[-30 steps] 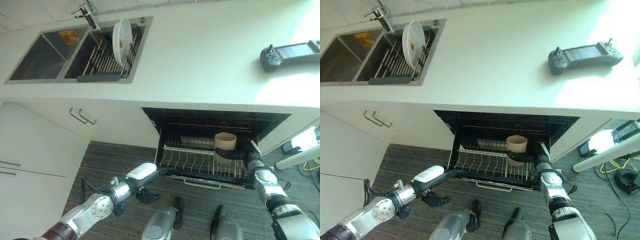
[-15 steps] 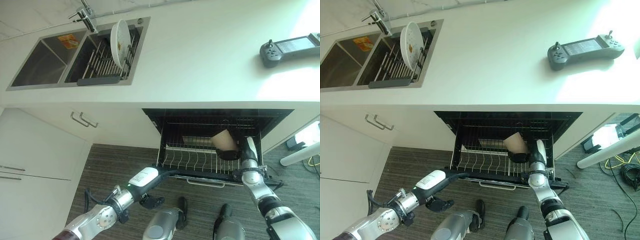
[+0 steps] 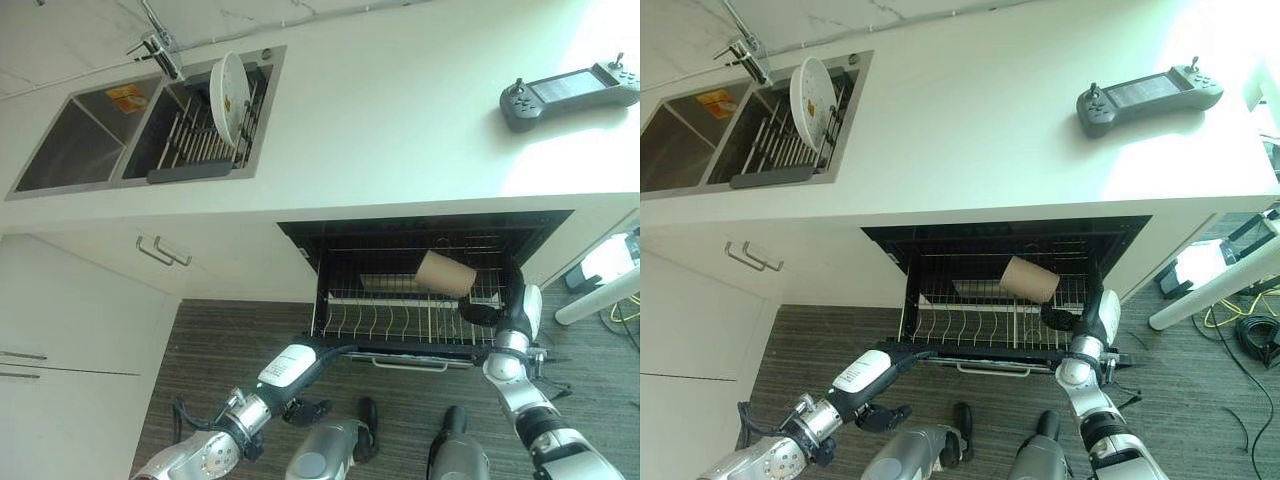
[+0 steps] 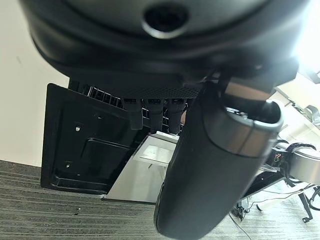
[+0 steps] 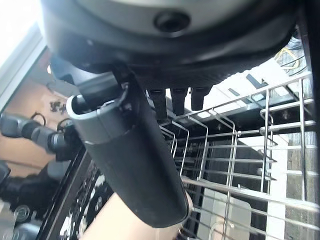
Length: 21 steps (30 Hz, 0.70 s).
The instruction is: Place the dishes in the dishwasher.
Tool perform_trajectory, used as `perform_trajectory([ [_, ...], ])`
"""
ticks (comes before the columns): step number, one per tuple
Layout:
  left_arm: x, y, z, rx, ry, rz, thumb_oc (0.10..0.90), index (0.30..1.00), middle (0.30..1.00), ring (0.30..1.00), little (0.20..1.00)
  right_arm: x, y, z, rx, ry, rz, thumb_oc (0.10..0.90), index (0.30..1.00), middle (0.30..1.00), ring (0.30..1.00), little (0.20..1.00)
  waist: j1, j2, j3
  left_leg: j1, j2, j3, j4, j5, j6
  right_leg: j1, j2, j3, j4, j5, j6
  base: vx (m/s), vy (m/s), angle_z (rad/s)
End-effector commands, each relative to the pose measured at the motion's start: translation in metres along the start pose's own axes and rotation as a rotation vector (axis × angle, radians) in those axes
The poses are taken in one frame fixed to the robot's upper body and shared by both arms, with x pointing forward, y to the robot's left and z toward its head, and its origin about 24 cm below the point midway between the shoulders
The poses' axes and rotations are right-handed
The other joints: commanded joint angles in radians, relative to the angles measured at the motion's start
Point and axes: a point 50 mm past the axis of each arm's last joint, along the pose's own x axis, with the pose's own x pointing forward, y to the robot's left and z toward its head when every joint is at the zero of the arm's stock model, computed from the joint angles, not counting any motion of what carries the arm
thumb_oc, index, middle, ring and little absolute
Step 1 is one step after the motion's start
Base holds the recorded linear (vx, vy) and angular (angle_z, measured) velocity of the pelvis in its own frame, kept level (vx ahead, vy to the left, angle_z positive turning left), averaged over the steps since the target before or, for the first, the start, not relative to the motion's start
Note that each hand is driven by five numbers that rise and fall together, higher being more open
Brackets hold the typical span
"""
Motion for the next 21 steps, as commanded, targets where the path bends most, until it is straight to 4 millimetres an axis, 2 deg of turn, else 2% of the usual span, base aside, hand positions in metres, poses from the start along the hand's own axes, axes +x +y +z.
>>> perform_trajectory([
  [1, 0.014, -0.013, 0.025, -0.033, -0.125, 0.013, 0.8, 0.9, 0.9, 0.9, 0.9, 0.008, -0.016, 0.012, 0.102, -0.072, -0.092, 0.8, 0.9, 0.9, 0.9, 0.9, -0.044, -0.007, -0.008, -0.025, 0.035, -0.038, 0.043, -0.124, -0.026, 0.034, 0.011, 0.014, 0.052, -0.161, 0.0, 0.0, 0.0, 0.0],
  [14, 0.012, -0.024, 0.022, -0.042, -0.097, 0.029, 0.8, 0.9, 0.9, 0.9, 0.9, -0.007, -0.014, 0.005, 0.234, -0.042, -0.116, 0.8, 0.9, 0.9, 0.9, 0.9, -0.066, -0.018, -0.014, -0.017, 0.041, -0.025, 0.043, -0.129, -0.026, 0.038, 0.018, 0.017, 0.052, -0.168, -0.004, 0.0, 0.0, 0.0],
  [21, 0.011, -0.027, 0.02, -0.044, -0.078, 0.031, 0.8, 0.9, 0.9, 0.9, 0.9, -0.011, -0.019, 0.014, 0.352, -0.093, -0.16, 0.8, 0.9, 0.9, 0.9, 0.9, -0.075, -0.028, -0.023, -0.01, 0.046, -0.018, 0.043, -0.132, -0.027, 0.045, 0.02, 0.013, 0.052, -0.174, -0.006, 0.0, -0.009, -0.02],
])
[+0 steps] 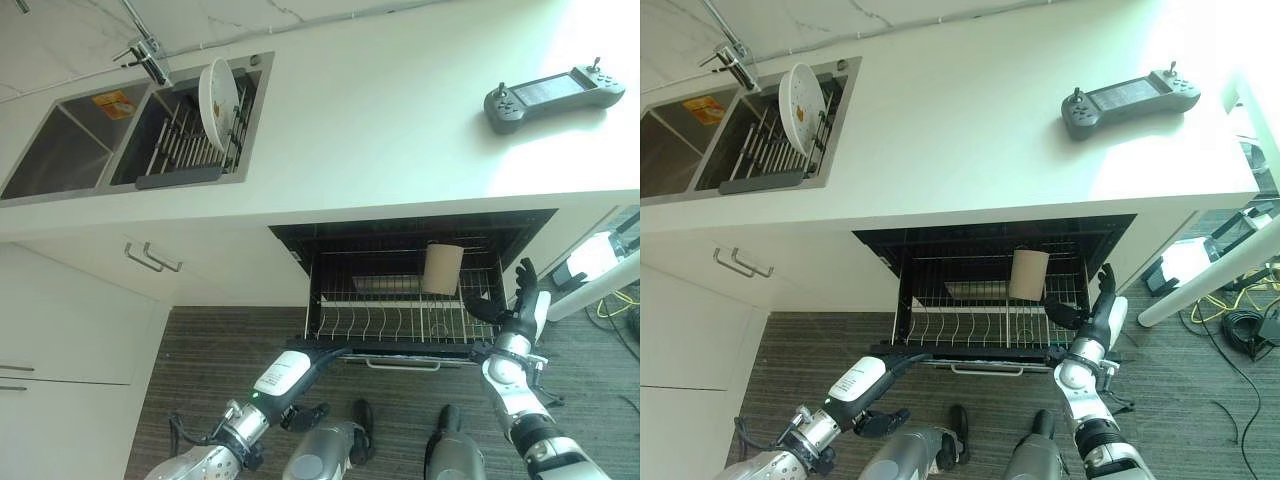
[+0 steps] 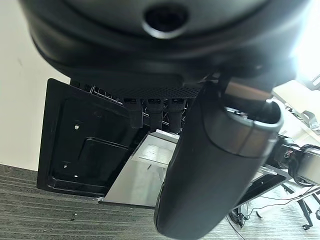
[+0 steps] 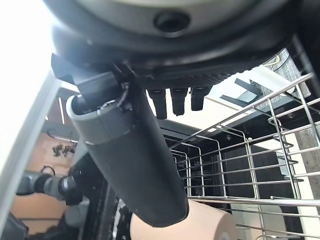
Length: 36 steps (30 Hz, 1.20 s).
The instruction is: Place the dishes in the dishwasher.
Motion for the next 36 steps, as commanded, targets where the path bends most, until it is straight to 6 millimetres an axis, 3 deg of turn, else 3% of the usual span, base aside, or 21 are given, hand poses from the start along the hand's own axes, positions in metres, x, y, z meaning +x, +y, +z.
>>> perform_trajectory([
  [1, 0.018, -0.017, 0.025, -0.04, -0.104, -0.012, 0.8, 0.9, 0.9, 0.9, 0.9, 0.003, -0.016, 0.018, 0.117, -0.126, -0.076, 0.8, 0.9, 0.9, 0.9, 0.9, -0.052, -0.002, -0.022, -0.019, 0.046, -0.032, 0.045, -0.133, -0.028, 0.044, 0.019, -0.008, 0.053, -0.18, -0.004, 0.0, -0.016, -0.05],
  [8, 0.012, 0.003, 0.016, -0.017, -0.055, 0.046, 0.8, 0.9, 0.9, 0.9, 0.9, -0.012, -0.019, 0.052, 0.314, -0.296, 0.039, 0.8, 0.9, 0.9, 0.9, 0.9, -0.066, -0.041, -0.047, -0.002, 0.062, -0.023, 0.045, -0.14, -0.027, 0.06, 0.026, -0.015, 0.053, -0.189, -0.006, -0.02, -0.047, -0.03],
  [15, 0.005, 0.04, 0.002, -0.007, 0.04, 0.187, 0.8, 0.9, 0.9, 0.9, 0.9, -0.036, -0.04, 0.079, 0.462, -0.478, 0.122, 0.8, 0.9, 0.9, 0.9, 0.9, -0.084, -0.083, -0.089, 0.034, 0.079, -0.014, 0.045, -0.154, -0.028, 0.098, 0.04, -0.025, 0.053, -0.214, -0.007, -0.02, -0.041, -0.02],
  [23, 0.0, 0.1, -0.011, -0.062, 0.125, 0.559, 0.8, 0.9, 0.9, 0.9, 0.9, -0.045, -0.056, 0.101, 0.558, -0.602, 0.115, 0.8, 0.9, 0.9, 0.9, 0.9, -0.078, -0.117, -0.122, 0.065, 0.081, -0.015, 0.045, -0.167, -0.012, 0.148, 0.045, -0.045, 0.053, -0.222, -0.014, -0.03, 0.072, -0.04],
  [24, -0.009, 0.117, -0.016, -0.072, 0.147, 0.707, 0.8, 0.9, 0.9, 0.9, 0.9, -0.046, -0.062, 0.105, 0.577, -0.624, 0.079, 0.8, 0.9, 0.9, 0.9, 0.9, -0.074, -0.121, -0.129, 0.072, 0.069, -0.026, 0.045, -0.174, 0.001, 0.165, 0.046, -0.047, 0.053, -0.22, -0.013, -0.03, 0.249, 0.03],
  [25, -0.013, 0.12, -0.018, -0.08, 0.157, 0.746, 0.8, 0.9, 0.9, 0.9, 0.9, -0.046, -0.064, 0.106, 0.58, -0.627, 0.065, 0.8, 0.9, 0.9, 0.9, 0.9, -0.072, -0.121, -0.131, 0.074, 0.065, -0.03, 0.045, -0.176, 0.006, 0.168, 0.046, -0.046, 0.053, -0.219, -0.012, -0.02, 0.262, 0.0],
  [27, -0.024, 0.127, -0.025, -0.101, 0.204, 0.836, 0.8, 0.9, 0.9, 0.9, 0.9, -0.047, -0.069, 0.106, 0.588, -0.628, 0.027, 0.8, 0.9, 0.9, 0.9, 0.9, -0.07, -0.122, -0.136, 0.078, 0.05, -0.043, 0.045, -0.183, 0.021, 0.176, 0.044, -0.044, 0.053, -0.207, -0.005, -0.02, 0.264, 0.01],
  [28, -0.04, 0.131, -0.035, -0.099, 0.277, 0.925, 0.8, 0.9, 0.9, 0.9, 0.9, -0.048, -0.074, 0.104, 0.593, -0.624, -0.01, 0.8, 0.9, 0.9, 0.9, 0.9, -0.071, -0.122, -0.139, 0.079, 0.027, -0.053, 0.045, -0.194, 0.043, 0.173, 0.038, -0.036, 0.053, -0.164, 0.014, -0.03, 0.328, 0.09],
  [32, -0.064, 0.131, -0.05, -0.122, 0.423, 1.09, 0.8, 0.9, 0.9, 0.9, 0.9, -0.049, -0.077, 0.1, 0.606, -0.597, -0.05, 0.8, 0.9, 0.9, 0.9, 0.9, -0.077, -0.11, -0.143, 0.076, -0.002, -0.073, 0.045, -0.21, 0.071, 0.164, 0.032, -0.013, 0.053, -0.087, 0.043, -0.01, 0.227, 0.13],
  [34, -0.075, 0.125, -0.06, -0.171, 0.519, 1.157, 0.8, 0.9, 0.9, 0.9, 0.9, -0.05, -0.076, 0.097, 0.606, -0.59, -0.053, 0.8, 0.9, 0.9, 0.9, 0.9, -0.083, -0.099, -0.141, 0.073, -0.007, -0.08, 0.045, -0.214, 0.081, 0.144, 0.051, -0.012, 0.086, -0.046, 0.047, 0.0, 0.152, 0.18],
  [35, -0.081, 0.118, -0.067, -0.191, 0.591, 1.161, 0.8, 0.9, 0.9, 0.9, 0.9, -0.05, -0.073, 0.095, 0.609, -0.582, -0.037, 0.8, 0.9, 0.9, 0.9, 0.9, -0.079, -0.097, -0.138, 0.072, -0.005, -0.069, 0.045, -0.214, 0.081, 0.123, 0.061, -0.026, 0.14, -0.054, 0.048, 0.0, 0.09, 0.08],
  [36, -0.084, 0.108, -0.074, -0.235, 0.663, 1.142, 0.8, 0.9, 0.9, 0.9, 0.9, -0.049, -0.07, 0.096, 0.616, -0.578, -0.014, 0.8, 0.9, 0.9, 0.9, 0.9, -0.078, -0.104, -0.132, 0.07, -0.01, -0.059, 0.045, -0.22, 0.082, 0.099, 0.107, -0.018, 0.173, -0.083, 0.041, 0.0, -0.003, -0.05],
])
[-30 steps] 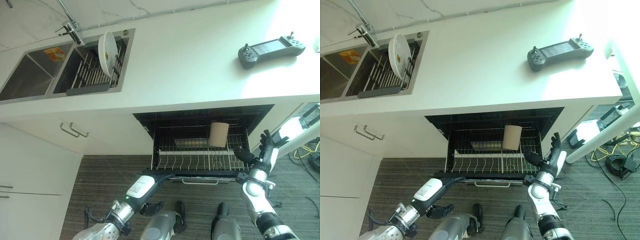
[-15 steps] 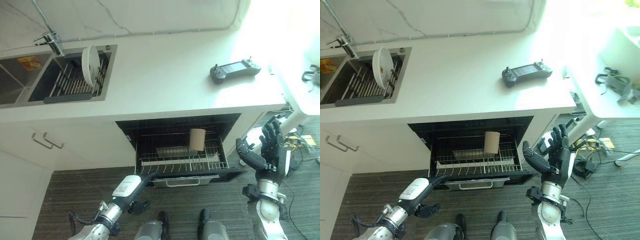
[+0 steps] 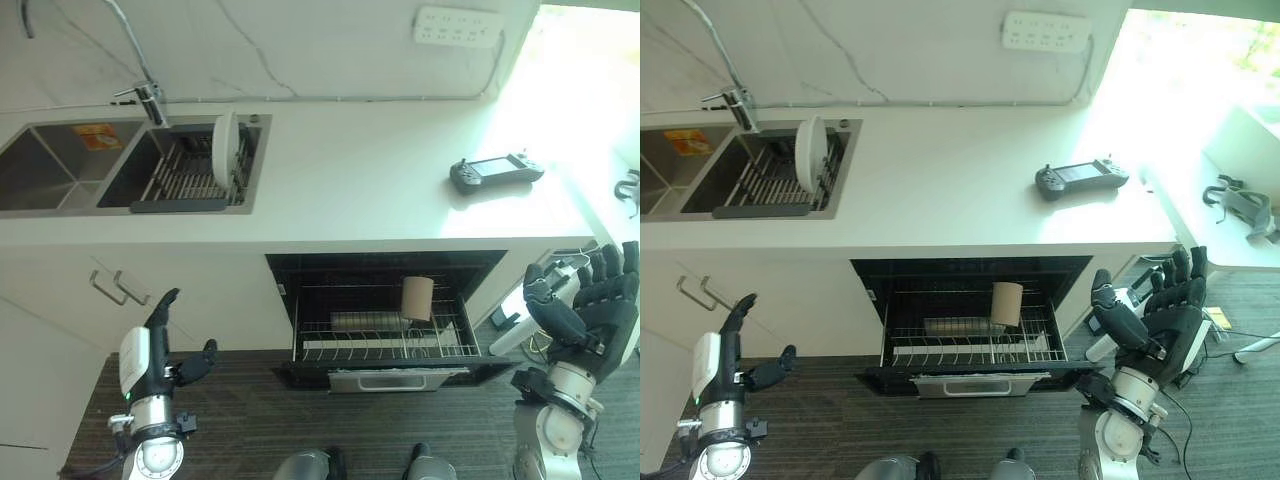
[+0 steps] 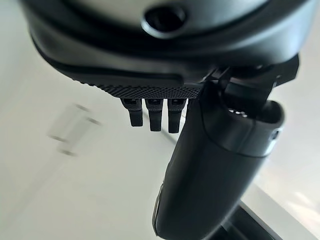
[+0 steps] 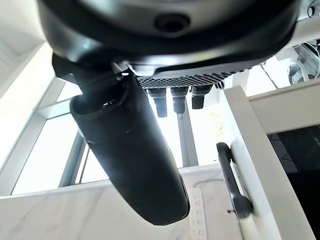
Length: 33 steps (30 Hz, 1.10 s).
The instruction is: Place the dishes in the dishwasher.
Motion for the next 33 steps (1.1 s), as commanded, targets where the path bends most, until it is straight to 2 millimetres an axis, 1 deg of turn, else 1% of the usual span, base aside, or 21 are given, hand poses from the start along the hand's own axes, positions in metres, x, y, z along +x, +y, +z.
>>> perform_trajectory([
  [1, 0.025, 0.016, 0.021, -0.094, -0.04, 0.146, 0.8, 0.9, 0.9, 0.9, 0.9, 0.027, 0.012, 0.037, 0.093, -0.24, 0.078, 0.8, 0.9, 0.9, 0.9, 0.9, -0.001, 0.012, 0.017, 0.089, -0.009, -0.065, -0.114, -0.105, -0.009, 0.066, 0.159, -0.011, 0.089, -0.148, 0.024, -0.01, -0.08, -0.15],
  [2, 0.02, 0.009, 0.012, -0.09, 0.017, 0.111, 0.8, 0.9, 0.9, 0.9, 0.9, 0.028, 0.012, 0.037, 0.093, -0.247, 0.084, 0.8, 0.9, 0.9, 0.9, 0.9, -0.003, 0.006, 0.019, 0.081, -0.013, -0.063, -0.114, -0.1, -0.016, 0.06, 0.205, -0.016, 0.07, -0.143, 0.011, 0.01, -0.088, -0.12],
  [4, 0.008, -0.002, -0.005, -0.087, 0.132, 0.043, 0.8, 0.9, 0.9, 0.9, 0.9, 0.029, 0.011, 0.037, 0.109, -0.257, 0.097, 0.8, 0.9, 0.9, 0.9, 0.9, 0.011, -0.005, 0.032, 0.086, -0.012, -0.03, -0.114, -0.099, -0.03, 0.084, 0.226, -0.069, 0.015, -0.163, -0.004, 0.02, -0.098, -0.02],
  [5, 0.002, -0.008, -0.013, -0.094, 0.194, 0.014, 0.8, 0.9, 0.9, 0.9, 0.9, 0.031, 0.012, 0.036, 0.119, -0.253, 0.109, 0.8, 0.9, 0.9, 0.9, 0.9, 0.012, -0.003, 0.036, 0.088, -0.007, -0.033, -0.114, -0.094, -0.033, 0.08, 0.223, -0.063, 0.014, -0.155, -0.002, 0.02, -0.123, -0.05],
  [6, -0.005, -0.017, -0.023, -0.114, 0.271, -0.038, 0.8, 0.9, 0.9, 0.9, 0.9, 0.033, 0.01, 0.038, 0.124, -0.253, 0.107, 0.8, 0.9, 0.9, 0.9, 0.9, 0.006, -0.003, 0.037, 0.086, -0.013, -0.046, -0.114, -0.091, -0.033, 0.079, 0.244, -0.031, -0.01, -0.172, -0.015, 0.03, -0.094, -0.44],
  [7, -0.009, -0.021, -0.027, -0.128, 0.311, -0.06, 0.8, 0.9, 0.9, 0.9, 0.9, 0.035, 0.009, 0.038, 0.125, -0.254, 0.108, 0.8, 0.9, 0.9, 0.9, 0.9, 0.006, -0.003, 0.038, 0.088, -0.013, -0.047, -0.114, -0.088, -0.035, 0.084, 0.247, -0.032, -0.018, -0.181, -0.022, 0.06, -0.139, -0.4],
  [9, -0.043, -0.048, -0.059, -0.199, 0.587, -0.242, 0.8, 0.9, 0.9, 0.9, 0.9, 0.042, 0.01, 0.041, 0.128, -0.259, 0.125, 0.8, 0.9, 0.9, 0.9, 0.9, 0.011, -0.01, 0.034, 0.103, -0.025, -0.032, -0.114, -0.08, -0.042, 0.082, 0.237, -0.038, -0.018, -0.252, -0.049, 0.1, -0.11, -0.09],
  [10, -0.069, -0.063, -0.074, -0.215, 0.71, -0.35, 0.8, 0.9, 0.9, 0.9, 0.9, 0.047, 0.01, 0.044, 0.122, -0.268, 0.135, 0.8, 0.9, 0.9, 0.9, 0.9, 0.007, -0.012, 0.033, 0.122, -0.041, -0.031, -0.114, -0.069, -0.041, 0.08, 0.236, -0.02, -0.018, -0.27, -0.061, 0.14, -0.053, 0.01],
  [12, -0.098, -0.084, -0.081, -0.248, 0.828, -0.49, 0.8, 0.9, 0.9, 0.9, 0.9, 0.055, 0.011, 0.052, 0.11, -0.289, 0.14, 0.8, 0.9, 0.9, 0.9, 0.9, 0.007, -0.03, 0.041, 0.153, -0.057, 0.006, -0.114, -0.042, -0.053, 0.093, 0.211, -0.022, -0.018, -0.277, -0.079, 0.13, -0.02, -0.18],
  [13, -0.108, -0.091, -0.082, -0.251, 0.868, -0.536, 0.8, 0.9, 0.9, 0.9, 0.9, 0.059, 0.011, 0.056, 0.107, -0.299, 0.131, 0.8, 0.9, 0.9, 0.9, 0.9, 0.011, -0.044, 0.051, 0.154, -0.065, 0.005, -0.114, -0.006, -0.07, 0.099, 0.197, -0.013, -0.018, -0.273, -0.088, 0.08, 0.006, -0.16],
  [14, -0.114, -0.094, -0.082, -0.257, 0.891, -0.558, 0.8, 0.9, 0.9, 0.9, 0.9, 0.061, 0.011, 0.058, 0.105, -0.307, 0.123, 0.8, 0.9, 0.9, 0.9, 0.9, 0.014, -0.052, 0.058, 0.146, -0.063, 0.001, -0.113, 0.032, -0.086, 0.104, 0.19, -0.009, -0.018, -0.271, -0.094, 0.08, 0.09, -0.05],
  [15, -0.121, -0.098, -0.084, -0.275, 0.938, -0.576, 0.8, 0.9, 0.9, 0.9, 0.9, 0.065, 0.013, 0.061, 0.099, -0.321, 0.111, 0.8, 0.9, 0.9, 0.9, 0.9, 0.013, -0.054, 0.066, 0.125, -0.034, 0.004, -0.114, 0.055, -0.102, 0.116, 0.189, -0.003, -0.018, -0.272, -0.099, 0.08, 0.144, 0.16],
  [17, -0.127, -0.099, -0.087, -0.304, 0.986, -0.565, 0.8, 0.9, 0.9, 0.9, 0.9, 0.067, 0.018, 0.064, 0.088, -0.332, 0.114, 0.8, 0.9, 0.9, 0.9, 0.9, 0.012, -0.049, 0.069, 0.081, 0.011, -0.021, -0.114, 0.069, -0.12, 0.128, 0.198, 0.008, -0.018, -0.28, -0.1, 0.09, 0.259, 0.11],
  [18, -0.13, -0.099, -0.089, -0.311, 1.028, -0.565, 0.8, 0.9, 0.9, 0.9, 0.9, 0.068, 0.022, 0.065, 0.082, -0.334, 0.122, 0.8, 0.9, 0.9, 0.9, 0.9, 0.014, -0.045, 0.066, 0.043, 0.051, -0.062, -0.114, 0.092, -0.14, 0.135, 0.199, 0.023, -0.018, -0.288, -0.099, 0.09, 0.304, -0.03],
  [21, -0.139, -0.099, -0.094, -0.287, 1.072, -0.605, 0.8, 0.9, 0.9, 0.9, 0.9, 0.072, 0.023, 0.069, 0.068, -0.345, 0.122, 0.8, 0.9, 0.9, 0.9, 0.9, 0.015, -0.039, 0.052, -0.004, 0.096, -0.114, -0.114, 0.092, -0.156, 0.136, 0.181, 0.031, -0.018, -0.299, -0.098, 0.09, 0.351, -0.11],
  [24, -0.142, -0.102, -0.095, -0.245, 1.098, -0.683, 0.8, 0.9, 0.9, 0.9, 0.9, 0.074, 0.014, 0.073, 0.057, -0.355, 0.077, 0.8, 0.9, 0.9, 0.9, 0.9, -0.008, -0.025, 0.037, 0.014, 0.126, -0.065, -0.114, 0.055, -0.154, 0.142, 0.142, -0.006, -0.018, -0.306, -0.082, 0.09, 0.448, -0.37],
  [25, -0.142, -0.104, -0.095, -0.222, 1.106, -0.717, 0.8, 0.9, 0.9, 0.9, 0.9, 0.074, 0.011, 0.073, 0.062, -0.351, 0.054, 0.8, 0.9, 0.9, 0.9, 0.9, -0.012, -0.02, 0.031, 0.022, 0.121, -0.063, -0.114, 0.043, -0.151, 0.14, 0.126, -0.016, -0.018, -0.297, -0.072, 0.14, 0.779, 0.06],
  [26, -0.144, -0.105, -0.094, -0.185, 1.111, -0.787, 0.8, 0.9, 0.9, 0.9, 0.9, 0.071, 0.008, 0.072, 0.069, -0.359, 0.015, 0.8, 0.9, 0.9, 0.9, 0.9, -0.016, -0.01, 0.026, 0.052, 0.083, -0.076, -0.114, 0.004, -0.123, 0.127, 0.094, -0.012, -0.018, -0.268, -0.044, 0.12, 0.77, 0.0],
  [28, -0.144, -0.105, -0.095, -0.194, 1.161, -0.823, 0.8, 0.9, 0.9, 0.9, 0.9, 0.072, 0.01, 0.072, 0.108, -0.359, -0.004, 0.8, 0.9, 0.9, 0.9, 0.9, -0.012, -0.002, 0.019, 0.074, 0.048, -0.066, -0.114, -0.033, -0.074, 0.118, 0.071, -0.017, -0.018, -0.225, -0.019, 0.08, 0.685, 0.01],
  [30, -0.145, -0.103, -0.097, -0.217, 1.197, -0.819, 0.8, 0.9, 0.9, 0.9, 0.9, 0.072, 0.015, 0.072, 0.124, -0.365, 0.007, 0.8, 0.9, 0.9, 0.9, 0.9, 0.001, 0.001, 0.018, 0.082, 0.045, -0.034, -0.114, -0.047, -0.056, 0.117, 0.06, -0.063, -0.018, -0.184, -0.004, 0.04, 0.32, -0.19],
  [33, -0.146, -0.1, -0.099, -0.226, 1.217, -0.807, 0.8, 0.9, 0.9, 0.9, 0.9, 0.075, 0.025, 0.073, 0.157, -0.355, 0.036, 0.8, 0.9, 0.9, 0.9, 0.9, 0.027, 0.001, 0.017, 0.096, 0.048, 0.004, -0.114, -0.08, -0.047, 0.124, 0.069, -0.119, -0.018, -0.179, 0.015, 0.02, 0.174, -0.7],
])
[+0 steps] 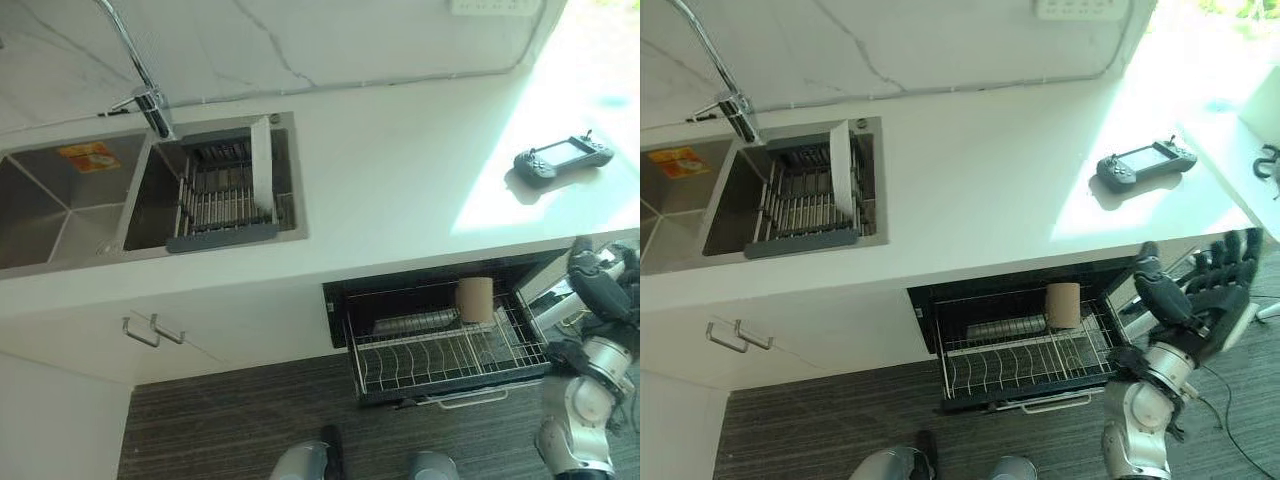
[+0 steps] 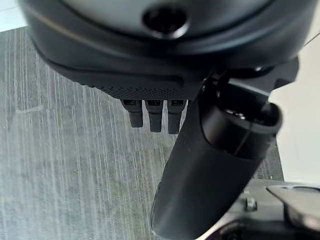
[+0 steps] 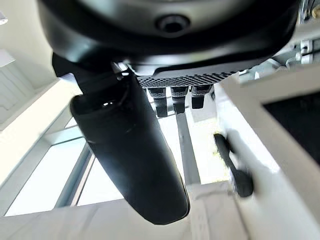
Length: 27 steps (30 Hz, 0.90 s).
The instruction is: Place the dishes in the dishwasher.
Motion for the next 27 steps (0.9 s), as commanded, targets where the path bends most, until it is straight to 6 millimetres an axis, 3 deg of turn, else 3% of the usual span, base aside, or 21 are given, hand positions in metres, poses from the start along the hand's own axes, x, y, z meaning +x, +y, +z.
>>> perform_trajectory([
  [1, -0.001, 0.0, 0.004, -0.039, -0.009, -0.021, 0.8, 0.9, 0.9, 0.9, 0.9, 0.03, 0.021, 0.047, 0.081, -0.275, 0.092, 0.8, 0.9, 0.9, 0.9, 0.9, 0.018, 0.011, -0.046, 0.035, 0.011, -0.097, 0.043, -0.172, -0.032, 0.025, 0.104, -0.051, -0.005, -0.094, 0.052, -0.04, 0.125, -0.98],
  [4, -0.001, 0.001, 0.002, -0.02, 0.001, -0.035, 0.8, 0.9, 0.9, 0.9, 0.9, 0.033, 0.025, 0.052, 0.084, -0.307, 0.085, 0.8, 0.9, 0.9, 0.9, 0.9, 0.01, 0.003, -0.047, 0.02, -0.011, -0.113, 0.043, -0.184, -0.016, 0.002, 0.176, -0.019, 0.022, -0.106, 0.037, -0.01, 0.076, -0.34],
  [9, -0.001, -0.002, 0.0, -0.009, -0.014, -0.045, 0.8, 0.9, 0.9, 0.9, 0.9, 0.036, 0.027, 0.06, 0.1, -0.345, 0.084, 0.8, 0.9, 0.9, 0.9, 0.9, 0.007, 0.001, -0.053, -0.009, -0.033, -0.136, 0.043, -0.161, -0.008, -0.008, 0.229, 0.018, 0.032, -0.13, -0.003, -0.06, -0.043, 0.16],
  [15, -0.001, -0.006, -0.002, -0.019, -0.025, -0.049, 0.8, 0.9, 0.9, 0.9, 0.9, 0.038, 0.032, 0.059, 0.111, -0.332, 0.109, 0.8, 0.9, 0.9, 0.9, 0.9, 0.012, 0.001, -0.056, -0.004, -0.038, -0.142, 0.043, -0.144, -0.034, -0.006, 0.246, 0.034, -0.005, -0.189, -0.034, -0.03, -0.147, 0.02],
  [18, 0.0, -0.01, -0.002, -0.054, -0.02, -0.042, 0.8, 0.9, 0.9, 0.9, 0.9, 0.039, 0.036, 0.05, 0.064, -0.219, 0.216, 0.8, 0.9, 0.9, 0.9, 0.9, 0.002, -0.009, -0.063, 0.02, -0.049, -0.117, 0.043, -0.134, -0.045, -0.01, 0.252, 0.047, -0.005, -0.214, -0.05, -0.01, -0.138, 0.15],
  [21, 0.0, -0.009, -0.002, -0.086, -0.008, -0.019, 0.8, 0.9, 0.9, 0.9, 0.9, 0.036, 0.039, 0.035, 0.025, -0.105, 0.336, 0.8, 0.9, 0.9, 0.9, 0.9, 0.021, -0.039, -0.035, 0.035, -0.082, -0.147, 0.043, -0.094, -0.062, 0.017, 0.226, 0.078, -0.005, -0.202, -0.062, 0.02, -0.045, 0.3],
  [24, -0.001, -0.008, -0.008, -0.151, -0.003, 0.008, 0.8, 0.9, 0.9, 0.9, 0.9, 0.031, 0.049, 0.029, -0.006, -0.099, 0.423, 0.8, 0.9, 0.9, 0.9, 0.9, 0.035, -0.036, -0.028, -0.052, -0.006, -0.173, 0.043, -0.029, -0.12, 0.026, 0.23, 0.083, -0.005, -0.215, -0.062, 0.02, 0.11, 0.13],
  [27, 0.0, -0.008, -0.015, -0.188, 0.046, 0.002, 0.8, 0.9, 0.9, 0.9, 0.9, 0.031, 0.05, 0.034, -0.035, -0.125, 0.474, 0.8, 0.9, 0.9, 0.9, 0.9, 0.032, -0.033, -0.031, -0.118, 0.059, -0.144, 0.043, 0.007, -0.15, 0.038, 0.204, 0.045, -0.005, -0.239, -0.064, 0.08, 0.202, 0.09],
])
